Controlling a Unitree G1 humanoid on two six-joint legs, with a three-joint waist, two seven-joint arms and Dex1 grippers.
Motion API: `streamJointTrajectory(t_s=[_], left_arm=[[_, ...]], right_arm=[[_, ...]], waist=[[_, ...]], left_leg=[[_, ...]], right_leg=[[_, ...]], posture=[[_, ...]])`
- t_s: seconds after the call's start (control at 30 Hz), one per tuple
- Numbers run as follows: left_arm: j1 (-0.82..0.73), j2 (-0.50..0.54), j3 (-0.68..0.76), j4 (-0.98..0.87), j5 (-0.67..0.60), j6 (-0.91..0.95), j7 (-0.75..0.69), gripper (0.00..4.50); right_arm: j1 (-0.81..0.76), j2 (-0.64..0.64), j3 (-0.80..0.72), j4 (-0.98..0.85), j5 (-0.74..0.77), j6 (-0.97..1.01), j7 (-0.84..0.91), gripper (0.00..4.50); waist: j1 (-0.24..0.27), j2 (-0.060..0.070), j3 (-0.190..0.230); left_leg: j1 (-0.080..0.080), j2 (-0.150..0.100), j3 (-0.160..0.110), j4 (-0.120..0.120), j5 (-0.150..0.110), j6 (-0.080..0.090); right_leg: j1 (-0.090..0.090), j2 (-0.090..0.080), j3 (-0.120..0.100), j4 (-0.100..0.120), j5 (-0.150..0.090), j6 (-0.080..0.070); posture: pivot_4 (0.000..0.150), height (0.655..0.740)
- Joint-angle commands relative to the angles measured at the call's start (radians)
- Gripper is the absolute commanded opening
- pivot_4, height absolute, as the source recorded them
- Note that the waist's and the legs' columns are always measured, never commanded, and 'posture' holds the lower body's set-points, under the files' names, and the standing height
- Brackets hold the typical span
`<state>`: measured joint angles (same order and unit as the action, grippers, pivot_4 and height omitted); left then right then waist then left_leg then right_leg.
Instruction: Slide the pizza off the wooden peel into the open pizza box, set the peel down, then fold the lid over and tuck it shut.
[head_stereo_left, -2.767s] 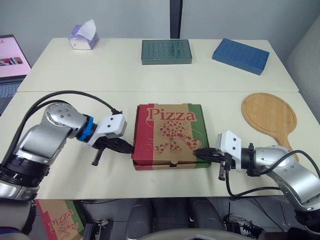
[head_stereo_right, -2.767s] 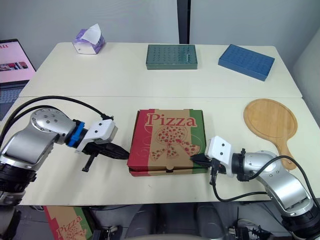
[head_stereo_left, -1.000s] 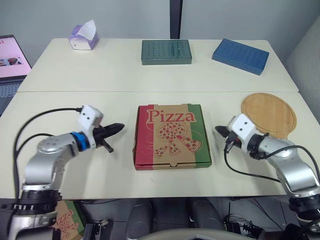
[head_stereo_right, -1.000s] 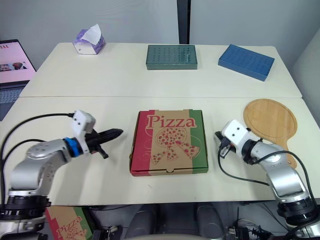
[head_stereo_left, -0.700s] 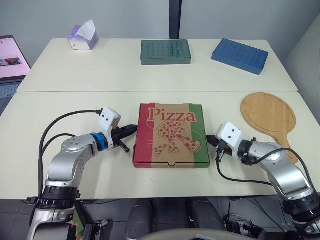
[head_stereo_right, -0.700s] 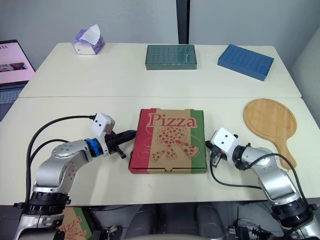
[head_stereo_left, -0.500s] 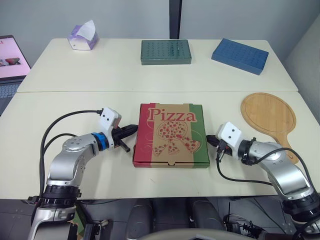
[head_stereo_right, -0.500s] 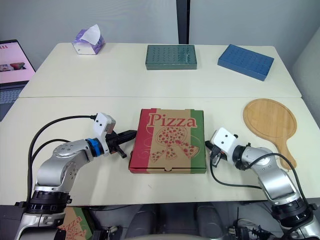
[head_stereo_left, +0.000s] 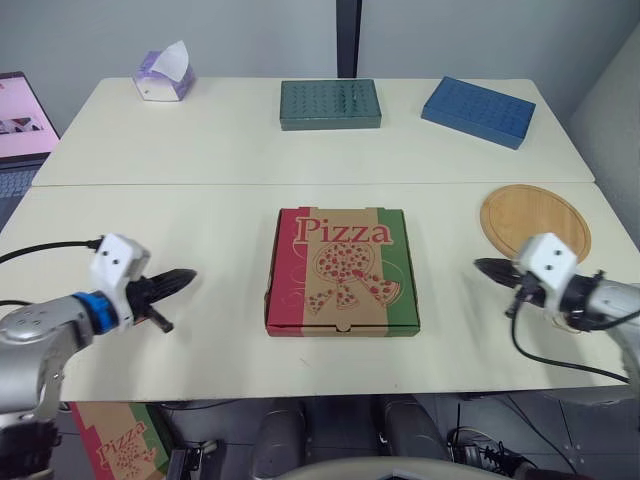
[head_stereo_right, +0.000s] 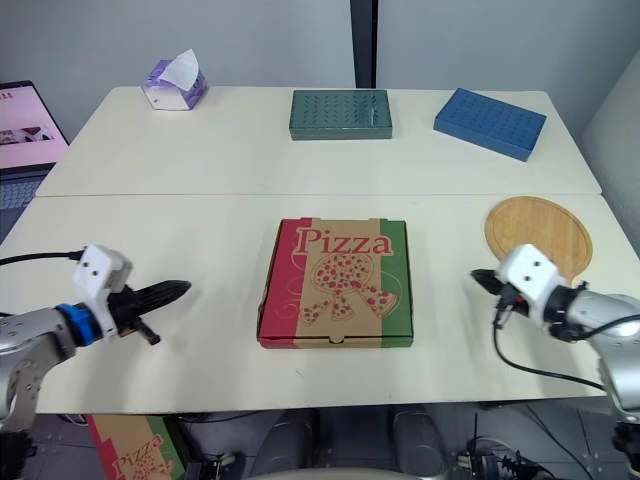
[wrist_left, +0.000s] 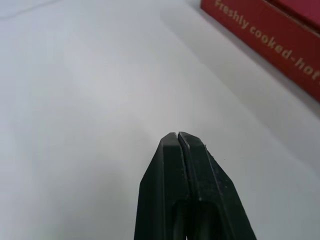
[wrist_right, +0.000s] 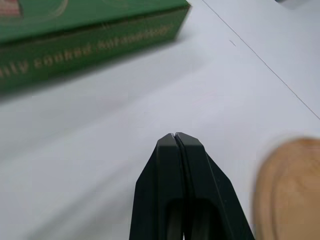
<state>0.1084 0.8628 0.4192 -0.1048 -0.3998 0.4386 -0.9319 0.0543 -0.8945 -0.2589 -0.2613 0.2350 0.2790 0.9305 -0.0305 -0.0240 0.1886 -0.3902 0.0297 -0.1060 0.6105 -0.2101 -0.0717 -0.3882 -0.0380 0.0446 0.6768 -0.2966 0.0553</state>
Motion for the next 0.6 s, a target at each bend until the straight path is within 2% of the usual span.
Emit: streamJointTrajectory(t_s=[0.03, 0.17, 0.6], left_arm=[[0.017, 0.037, 0.086, 0.017, 0.017, -0.082, -0.018, 0.0], [0.01, 0.07, 0.083, 0.036, 0.028, -0.036, -0.006, 0.0], [-0.049, 0.084, 0.014, 0.03, -0.005, 0.091, -0.028, 0.0]], right_arm=[[0.017, -0.063, -0.098, 0.046, 0.056, -0.034, 0.098, 0.03], [0.028, -0.108, -0.117, 0.123, 0.046, -0.071, 0.148, 0.03], [0.005, -0.114, -0.102, 0.164, 0.032, -0.099, 0.154, 0.03]], waist=[[0.0, 0.0, 0.0], [-0.001, 0.0, 0.0], [-0.002, 0.001, 0.0]], left_leg=[[0.0, 0.0, 0.0, 0.0, 0.0, 0.0], [0.001, 0.0, 0.0, 0.0, 0.0, 0.0], [0.001, 0.0, 0.001, 0.0, 0.0, 0.0]], right_leg=[[0.0, 0.0, 0.0, 0.0, 0.0, -0.001], [0.001, 0.0, 0.0, 0.0, -0.003, -0.006], [0.0, 0.0, 0.001, 0.0, 0.0, 0.0]], posture=[[0.15, 0.74], [0.15, 0.74], [0.15, 0.74]])
